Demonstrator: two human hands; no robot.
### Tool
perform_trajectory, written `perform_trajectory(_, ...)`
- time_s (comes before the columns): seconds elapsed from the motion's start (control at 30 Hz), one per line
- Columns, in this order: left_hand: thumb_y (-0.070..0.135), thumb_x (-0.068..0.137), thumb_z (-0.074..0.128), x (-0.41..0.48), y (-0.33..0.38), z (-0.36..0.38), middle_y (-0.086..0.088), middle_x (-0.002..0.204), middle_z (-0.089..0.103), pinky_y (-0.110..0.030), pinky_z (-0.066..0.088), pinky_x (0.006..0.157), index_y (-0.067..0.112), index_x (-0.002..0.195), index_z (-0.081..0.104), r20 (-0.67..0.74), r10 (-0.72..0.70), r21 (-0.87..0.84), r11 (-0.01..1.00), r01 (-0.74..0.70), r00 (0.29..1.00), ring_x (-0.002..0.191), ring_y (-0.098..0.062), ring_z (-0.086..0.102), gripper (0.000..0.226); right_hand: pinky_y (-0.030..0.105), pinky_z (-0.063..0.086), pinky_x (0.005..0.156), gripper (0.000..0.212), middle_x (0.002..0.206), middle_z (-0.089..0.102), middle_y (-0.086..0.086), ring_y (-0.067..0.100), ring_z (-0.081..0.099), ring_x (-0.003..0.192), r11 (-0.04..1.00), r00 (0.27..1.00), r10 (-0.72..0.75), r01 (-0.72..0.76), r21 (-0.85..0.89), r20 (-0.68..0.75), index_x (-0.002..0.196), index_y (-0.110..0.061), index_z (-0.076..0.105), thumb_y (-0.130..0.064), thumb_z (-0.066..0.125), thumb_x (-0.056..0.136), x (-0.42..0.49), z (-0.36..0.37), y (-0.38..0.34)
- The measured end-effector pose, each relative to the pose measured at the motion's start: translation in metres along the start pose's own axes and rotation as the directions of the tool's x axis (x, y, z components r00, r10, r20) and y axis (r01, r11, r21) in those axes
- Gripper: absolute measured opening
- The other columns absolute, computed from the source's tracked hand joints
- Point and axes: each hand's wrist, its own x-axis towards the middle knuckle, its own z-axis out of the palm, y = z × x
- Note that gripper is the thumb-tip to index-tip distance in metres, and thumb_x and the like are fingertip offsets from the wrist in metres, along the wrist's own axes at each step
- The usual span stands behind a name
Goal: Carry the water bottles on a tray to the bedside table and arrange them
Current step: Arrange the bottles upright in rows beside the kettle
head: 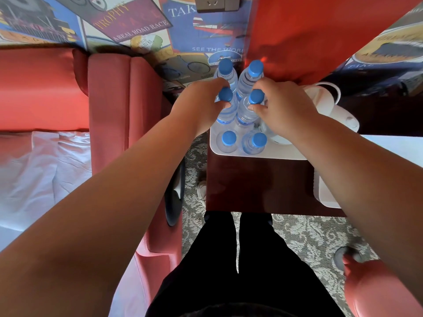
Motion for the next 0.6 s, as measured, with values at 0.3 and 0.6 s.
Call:
perform_trajectory(0.3,0.032,0.089,0.063,-0.0026,-0.0022,0.0032,0.003,0.106,0.069,-0.043,0.049,0.084,0.027,0.12,0.057,-0.003,0.014,0.008,1.0,-0.014,1.0,0.098,-0.025,0.063,0.032,0.041,0.046,0.066,0.036,0.083,0.066,0.013,0.037,0.061,0.082,1.0,1.0,0.015,-0.015,0.01,0.012,0.113,-0.014,0.058,-0.038,0.068,0.089,-0.0012,0.0011,-0.001)
perform_trajectory(0.6,0.033,0.088,0.061,-0.0058,-0.0047,0.0049,0.005,0.104,0.068,-0.045,0.05,0.084,0.03,0.117,0.055,0.001,0.012,-0.016,1.0,-0.012,1.0,0.096,-0.024,0.063,0.03,0.04,0.047,0.066,0.037,0.083,0.065,0.009,0.035,0.06,0.081,0.999,0.999,0.033,-0.033,0.017,0.006,0.112,-0.016,0.057,-0.039,0.07,0.087,-0.002,0.0008,0.0002)
